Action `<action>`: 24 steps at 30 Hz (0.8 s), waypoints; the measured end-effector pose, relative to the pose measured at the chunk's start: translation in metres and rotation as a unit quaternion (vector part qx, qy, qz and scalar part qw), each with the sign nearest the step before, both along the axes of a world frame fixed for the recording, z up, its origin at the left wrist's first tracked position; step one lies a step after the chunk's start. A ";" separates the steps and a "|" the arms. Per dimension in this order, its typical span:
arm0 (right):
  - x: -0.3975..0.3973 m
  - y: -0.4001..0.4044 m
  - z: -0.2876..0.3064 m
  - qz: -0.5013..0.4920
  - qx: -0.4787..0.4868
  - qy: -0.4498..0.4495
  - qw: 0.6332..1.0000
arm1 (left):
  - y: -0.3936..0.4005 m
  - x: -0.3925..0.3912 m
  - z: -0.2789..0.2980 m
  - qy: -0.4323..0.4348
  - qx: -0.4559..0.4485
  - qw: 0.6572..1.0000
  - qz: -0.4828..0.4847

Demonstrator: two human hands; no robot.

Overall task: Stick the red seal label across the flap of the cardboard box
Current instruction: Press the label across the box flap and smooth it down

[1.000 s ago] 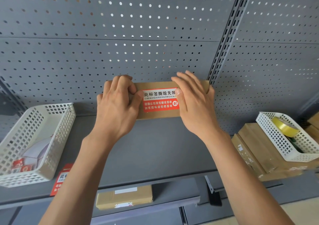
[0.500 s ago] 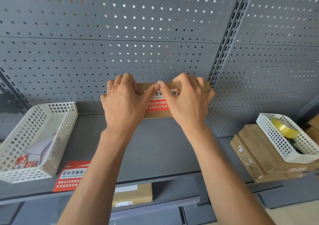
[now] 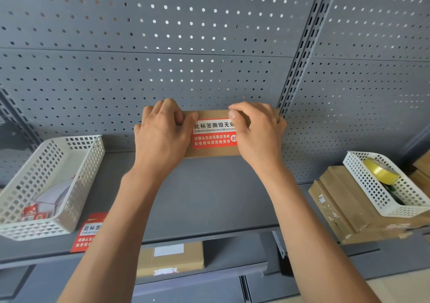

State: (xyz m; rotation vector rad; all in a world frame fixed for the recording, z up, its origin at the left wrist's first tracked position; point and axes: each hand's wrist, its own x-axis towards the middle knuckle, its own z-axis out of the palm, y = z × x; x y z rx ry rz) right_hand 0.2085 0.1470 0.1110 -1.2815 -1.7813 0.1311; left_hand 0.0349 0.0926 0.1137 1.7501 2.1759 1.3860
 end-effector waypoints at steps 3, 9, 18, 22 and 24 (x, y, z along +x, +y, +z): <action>0.005 0.001 0.002 0.023 -0.005 0.006 1.000 | -0.001 -0.004 -0.001 -0.003 -0.004 1.000 -0.014; 0.024 0.008 0.004 0.089 -0.033 -0.068 0.993 | -0.004 -0.012 0.001 0.011 -0.026 0.997 -0.065; 0.043 0.005 0.007 0.175 -0.072 -0.114 0.975 | -0.011 -0.026 0.005 0.037 -0.067 0.988 -0.135; 0.048 0.006 0.009 0.207 -0.098 -0.118 0.966 | -0.013 -0.027 0.007 0.035 -0.086 0.985 -0.148; 0.049 0.006 0.010 0.218 -0.111 -0.116 0.963 | -0.014 -0.028 0.009 0.033 -0.099 0.983 -0.151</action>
